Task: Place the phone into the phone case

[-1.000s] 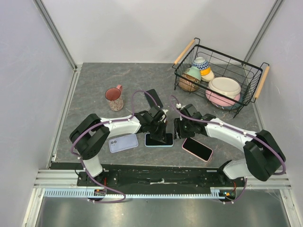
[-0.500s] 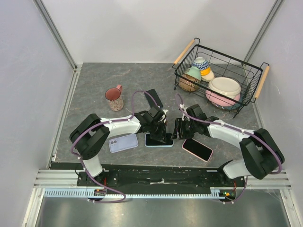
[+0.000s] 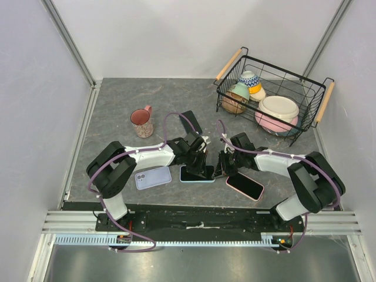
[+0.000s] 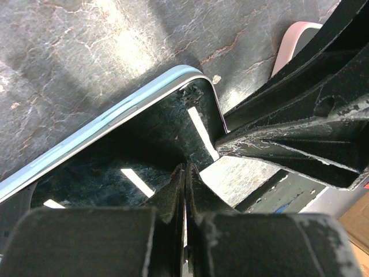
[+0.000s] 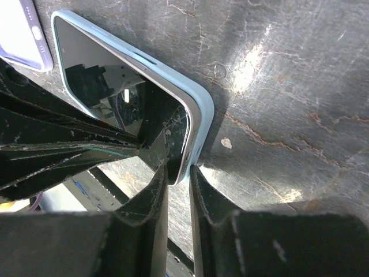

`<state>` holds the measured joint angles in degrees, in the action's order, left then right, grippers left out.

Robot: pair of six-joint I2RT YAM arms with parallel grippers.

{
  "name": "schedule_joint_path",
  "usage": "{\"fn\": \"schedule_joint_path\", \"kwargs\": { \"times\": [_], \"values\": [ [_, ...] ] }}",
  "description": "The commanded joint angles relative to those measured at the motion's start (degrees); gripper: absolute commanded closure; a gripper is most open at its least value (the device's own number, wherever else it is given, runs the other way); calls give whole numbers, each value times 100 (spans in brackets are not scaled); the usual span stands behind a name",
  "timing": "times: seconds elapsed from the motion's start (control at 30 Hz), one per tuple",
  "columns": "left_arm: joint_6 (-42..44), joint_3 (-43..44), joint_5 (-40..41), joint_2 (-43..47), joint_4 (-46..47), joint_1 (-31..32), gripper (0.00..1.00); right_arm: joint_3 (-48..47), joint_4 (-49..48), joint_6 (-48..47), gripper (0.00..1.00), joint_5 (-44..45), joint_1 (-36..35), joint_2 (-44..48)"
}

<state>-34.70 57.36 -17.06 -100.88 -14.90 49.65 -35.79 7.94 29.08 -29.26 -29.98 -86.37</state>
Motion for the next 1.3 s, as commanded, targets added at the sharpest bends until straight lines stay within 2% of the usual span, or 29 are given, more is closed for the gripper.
{"fn": "schedule_joint_path", "kwargs": {
  "times": [0.0,0.37,0.57,0.73,0.87,0.93,0.97,1.03,1.07,1.17,1.27],
  "values": [
    [121,-217,423,-283,-549,54,98,-7,-39,-140,80,253,-17,-319],
    [183,-15,677,-309,-848,62,98,-261,716,-315,81,1711,-298,-767],
    [218,99,783,-309,-963,80,98,-271,805,-219,80,2169,-368,-882],
    [209,205,862,-318,-1006,133,98,-464,1103,-201,78,3134,-693,-812],
    [218,231,880,-327,-998,133,98,-508,1060,-262,73,3163,-738,-671],
    [227,223,862,-336,-945,133,98,-508,1007,-289,64,3049,-729,-531],
    [227,223,845,-336,-954,133,98,-499,964,-298,55,2979,-729,-461],
    [244,214,818,-327,-928,133,98,-420,779,-289,45,2647,-703,-215],
    [236,223,827,-336,-936,133,98,-403,709,-280,35,2540,-703,-118],
    [253,223,844,-327,-919,124,98,-245,393,-236,18,1979,-580,251],
    [262,214,862,-327,-919,124,98,-78,59,-122,13,1356,-221,585]
  ]
}}
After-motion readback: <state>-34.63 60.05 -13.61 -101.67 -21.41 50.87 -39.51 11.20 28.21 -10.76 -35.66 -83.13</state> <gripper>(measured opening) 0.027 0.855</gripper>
